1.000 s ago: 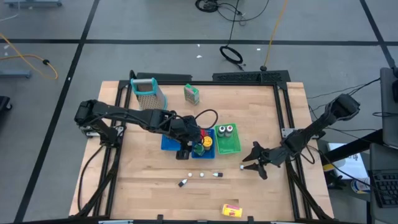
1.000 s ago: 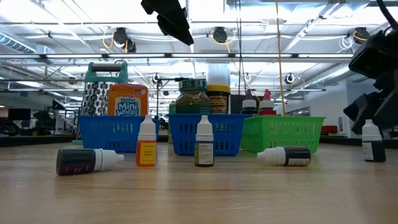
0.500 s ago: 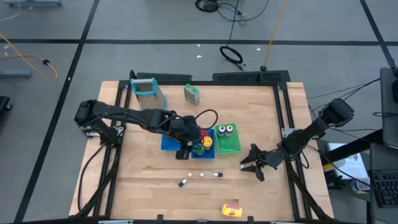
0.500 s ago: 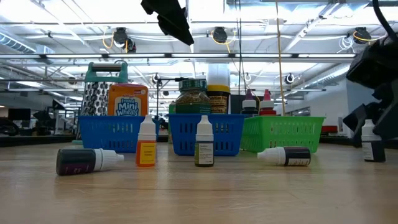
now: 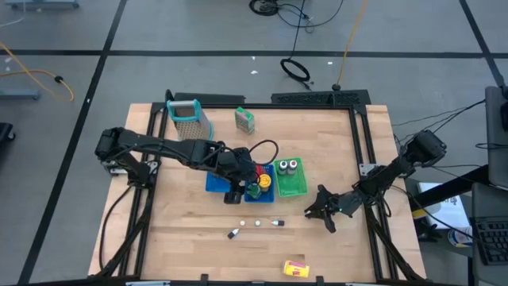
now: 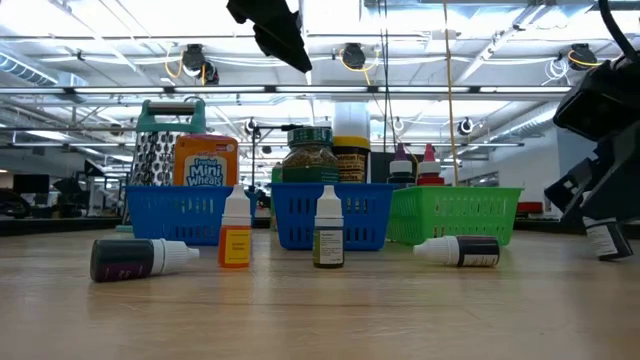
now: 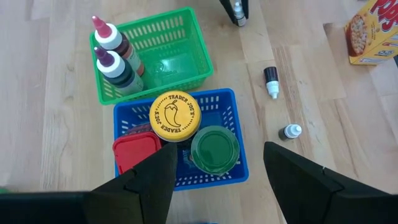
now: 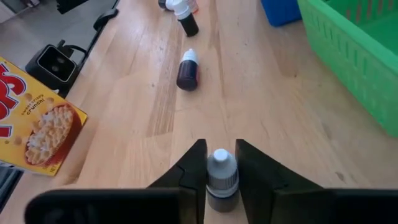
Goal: Pick & Place Kitchen Items
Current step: Put the top small purple food color into the green bin, then put the red food color into the green bin
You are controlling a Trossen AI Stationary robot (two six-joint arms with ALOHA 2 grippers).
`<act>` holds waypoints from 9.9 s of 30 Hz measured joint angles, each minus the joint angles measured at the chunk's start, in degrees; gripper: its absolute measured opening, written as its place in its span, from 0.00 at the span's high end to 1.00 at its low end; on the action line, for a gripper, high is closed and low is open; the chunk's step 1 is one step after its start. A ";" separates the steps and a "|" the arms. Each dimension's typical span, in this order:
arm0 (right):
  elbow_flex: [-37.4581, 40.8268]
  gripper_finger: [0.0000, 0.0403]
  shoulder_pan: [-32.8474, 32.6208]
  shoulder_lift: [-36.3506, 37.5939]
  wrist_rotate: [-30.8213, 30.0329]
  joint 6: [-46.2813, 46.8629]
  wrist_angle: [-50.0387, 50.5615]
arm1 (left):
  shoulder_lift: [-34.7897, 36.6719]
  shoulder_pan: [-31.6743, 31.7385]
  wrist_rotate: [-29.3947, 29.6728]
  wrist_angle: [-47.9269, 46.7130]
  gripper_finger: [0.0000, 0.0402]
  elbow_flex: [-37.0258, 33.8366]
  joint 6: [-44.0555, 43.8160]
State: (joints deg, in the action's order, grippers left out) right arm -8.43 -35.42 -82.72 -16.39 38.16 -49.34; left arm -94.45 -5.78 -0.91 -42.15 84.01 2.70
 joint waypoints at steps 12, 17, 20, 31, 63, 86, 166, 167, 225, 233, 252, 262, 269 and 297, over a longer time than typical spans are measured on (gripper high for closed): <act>0.05 0.86 0.17 1.48 0.12 -5.24 -5.52 | -0.02 0.01 0.00 0.00 0.40 0.00 0.02; 0.05 0.86 1.94 6.53 0.09 -8.96 -5.73 | -0.02 0.00 0.00 0.05 0.40 0.00 0.02; 0.05 0.86 3.64 10.27 0.12 -11.95 -5.66 | -0.02 0.00 0.00 0.48 0.40 0.00 0.02; -0.48 0.86 12.70 18.05 0.13 -17.49 -4.73 | -0.02 0.00 0.00 0.49 0.40 0.00 0.02; -3.73 0.79 32.06 15.98 4.58 -22.43 4.20 | -0.02 0.00 -0.02 2.14 0.40 0.00 1.53; -3.73 0.66 31.93 15.94 4.91 -22.47 2.51 | -0.02 0.00 -0.02 2.12 0.40 0.00 1.53; -22.70 0.70 5.29 -21.48 2.93 -12.20 -0.28 | -0.02 0.02 -0.04 1.73 0.40 0.00 1.31; -22.70 0.70 5.29 -21.48 2.92 -12.10 -0.20 | -0.02 0.02 -0.03 1.73 0.40 0.00 1.31; -15.67 0.81 -2.99 -0.67 1.24 -6.08 22.53 | -22.45 -10.55 -4.80 26.78 0.40 6.65 -58.80; -15.42 0.81 -2.95 -0.72 1.14 -5.96 20.93 | -30.32 -10.91 0.12 1.05 0.40 25.98 -53.63; -15.44 0.81 -2.95 -0.72 1.19 -6.02 20.46 | -40.42 -8.55 -6.75 -8.96 0.40 34.16 -58.59; -15.44 0.81 -2.95 -0.72 1.19 -6.02 20.46 | -42.19 -8.59 -7.08 -8.52 0.40 34.18 -59.78; -15.49 0.81 -2.95 -0.72 1.19 -6.16 20.11 | -44.58 -8.58 -8.02 -8.84 0.40 34.16 -60.06; -15.49 0.81 -2.95 -0.72 1.05 -6.06 20.46 | -47.34 -8.41 -5.03 -8.40 0.59 34.27 -60.66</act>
State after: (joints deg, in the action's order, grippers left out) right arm -23.92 -38.37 -83.44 -15.33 32.10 -28.88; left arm -141.80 -14.20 -5.93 -50.55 118.28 -57.96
